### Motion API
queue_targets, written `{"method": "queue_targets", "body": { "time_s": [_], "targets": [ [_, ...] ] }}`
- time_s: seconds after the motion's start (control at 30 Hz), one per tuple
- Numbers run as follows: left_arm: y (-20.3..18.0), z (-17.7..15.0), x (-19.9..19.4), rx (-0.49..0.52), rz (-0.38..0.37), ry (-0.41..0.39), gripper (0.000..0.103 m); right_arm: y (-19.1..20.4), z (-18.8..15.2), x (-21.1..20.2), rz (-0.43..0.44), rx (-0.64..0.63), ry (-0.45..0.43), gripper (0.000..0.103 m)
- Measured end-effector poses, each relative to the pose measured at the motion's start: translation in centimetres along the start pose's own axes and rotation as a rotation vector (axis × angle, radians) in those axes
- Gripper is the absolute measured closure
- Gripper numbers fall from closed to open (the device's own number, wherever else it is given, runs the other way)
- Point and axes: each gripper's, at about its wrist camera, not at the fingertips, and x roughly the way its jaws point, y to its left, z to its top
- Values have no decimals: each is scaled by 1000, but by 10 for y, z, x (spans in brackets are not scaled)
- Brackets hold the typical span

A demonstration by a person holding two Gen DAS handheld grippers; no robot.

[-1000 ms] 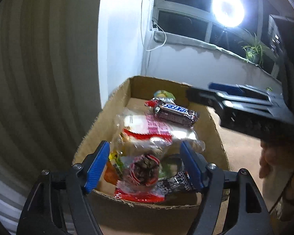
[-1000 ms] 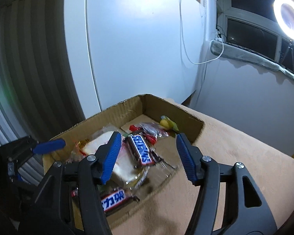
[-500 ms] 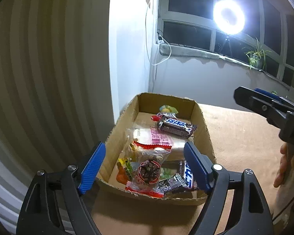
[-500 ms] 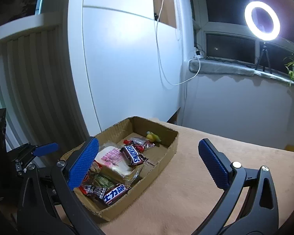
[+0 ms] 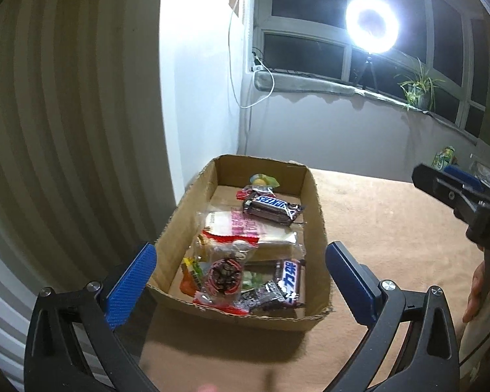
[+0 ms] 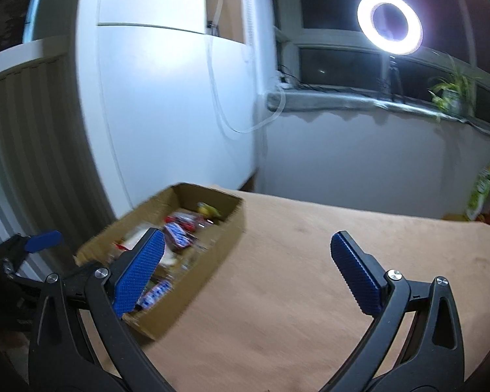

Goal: Organize snacks

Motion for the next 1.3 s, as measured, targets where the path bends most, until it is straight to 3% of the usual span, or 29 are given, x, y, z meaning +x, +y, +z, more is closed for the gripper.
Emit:
{"method": "queue_targets", "body": {
  "time_s": [0.4,0.87,1.1,1.3],
  "targets": [
    [-45,3,-6,9,38,-1,0,-59,-30,-40,-90,113,31,0],
    [-141,3,-30,125,-90,-24,0,-123,-41,-117,-179,150,-32,0],
    [-171,3,-43,179,-77,-45,0,-144,-43,-131,-195,184,-40,0],
    [-175,5,-51,180,-72,-51,0,-144,-41,-134,-184,183,-49,0]
  ]
}}
